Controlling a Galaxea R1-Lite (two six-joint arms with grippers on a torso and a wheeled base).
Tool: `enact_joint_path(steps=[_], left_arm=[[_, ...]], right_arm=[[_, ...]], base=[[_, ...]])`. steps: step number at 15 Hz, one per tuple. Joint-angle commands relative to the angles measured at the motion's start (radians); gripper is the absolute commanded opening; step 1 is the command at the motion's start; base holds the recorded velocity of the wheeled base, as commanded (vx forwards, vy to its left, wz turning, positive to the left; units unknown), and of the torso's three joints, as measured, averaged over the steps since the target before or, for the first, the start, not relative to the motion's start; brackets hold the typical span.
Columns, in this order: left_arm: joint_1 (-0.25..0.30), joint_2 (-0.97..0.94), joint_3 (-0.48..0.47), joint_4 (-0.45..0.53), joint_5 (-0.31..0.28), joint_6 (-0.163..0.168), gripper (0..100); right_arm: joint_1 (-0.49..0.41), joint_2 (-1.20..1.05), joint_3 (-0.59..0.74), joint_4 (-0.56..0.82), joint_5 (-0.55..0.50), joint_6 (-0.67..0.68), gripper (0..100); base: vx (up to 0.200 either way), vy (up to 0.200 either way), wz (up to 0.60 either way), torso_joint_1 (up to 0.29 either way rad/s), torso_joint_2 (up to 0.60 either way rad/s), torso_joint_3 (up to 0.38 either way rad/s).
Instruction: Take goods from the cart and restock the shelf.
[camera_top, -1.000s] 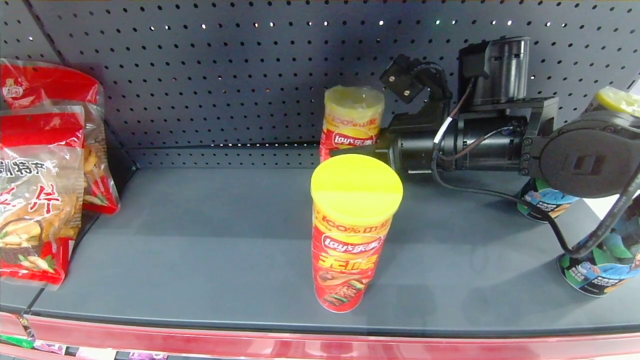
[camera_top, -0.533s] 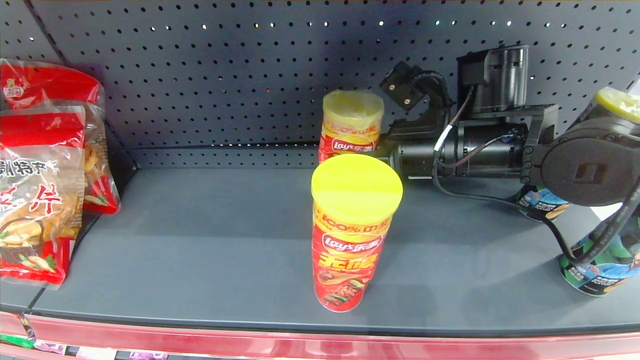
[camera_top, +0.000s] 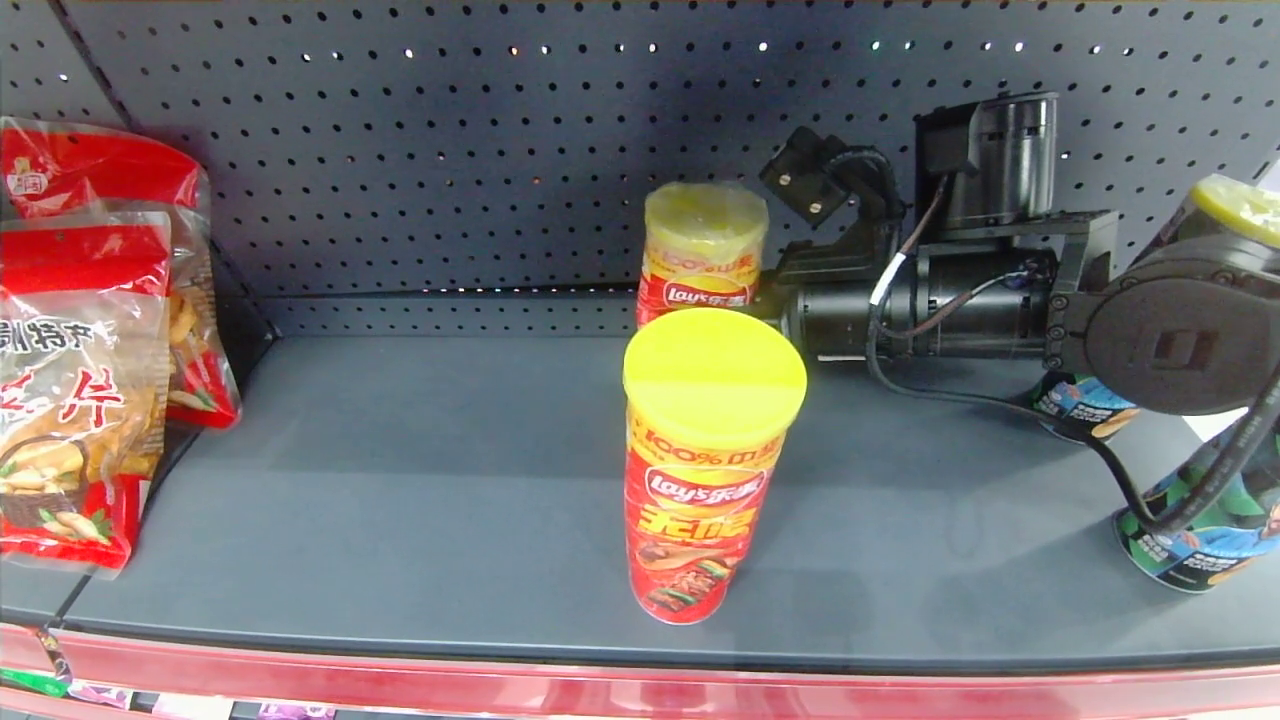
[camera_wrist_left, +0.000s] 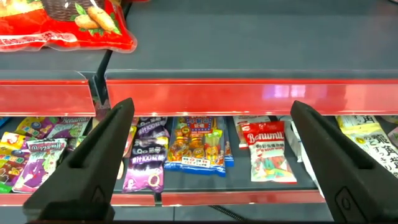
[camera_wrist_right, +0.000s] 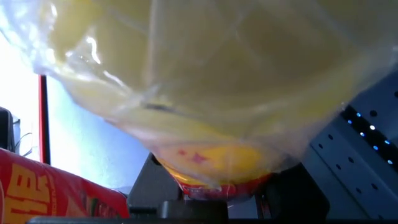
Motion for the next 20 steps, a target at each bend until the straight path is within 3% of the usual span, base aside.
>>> enact_joint_path(steps=[1, 7, 8, 15, 20], left_arm=[[0.0, 0.001, 0.0, 0.0, 0.0, 0.0, 100], [0.0, 0.001, 0.0, 0.0, 0.001, 0.0, 100], [0.0, 0.001, 0.0, 0.0, 0.0, 0.0, 100], [0.0, 0.001, 0.0, 0.0, 0.001, 0.0, 100], [0.0, 0.001, 0.0, 0.0, 0.0, 0.0, 100]], right_arm=[[0.002, 0.002, 0.0, 0.0, 0.002, -0.005, 0], [0.012, 0.0, 0.006, 0.0, 0.005, -0.013, 0], [0.012, 0.0, 0.009, 0.0, 0.005, -0.013, 100], [-0.003, -0.06, 0.091, -0.012, 0.012, -0.013, 100], [-0.118, -0.138, 0.204, -0.012, 0.012, -0.013, 100]], base=[[0.0, 0.0, 0.0, 0.0, 0.0, 0.0], [0.0, 0.0, 0.0, 0.0, 0.0, 0.0], [0.0, 0.0, 0.0, 0.0, 0.0, 0.0], [0.0, 0.0, 0.0, 0.0, 0.0, 0.0], [0.0, 0.0, 0.0, 0.0, 0.0, 0.0]])
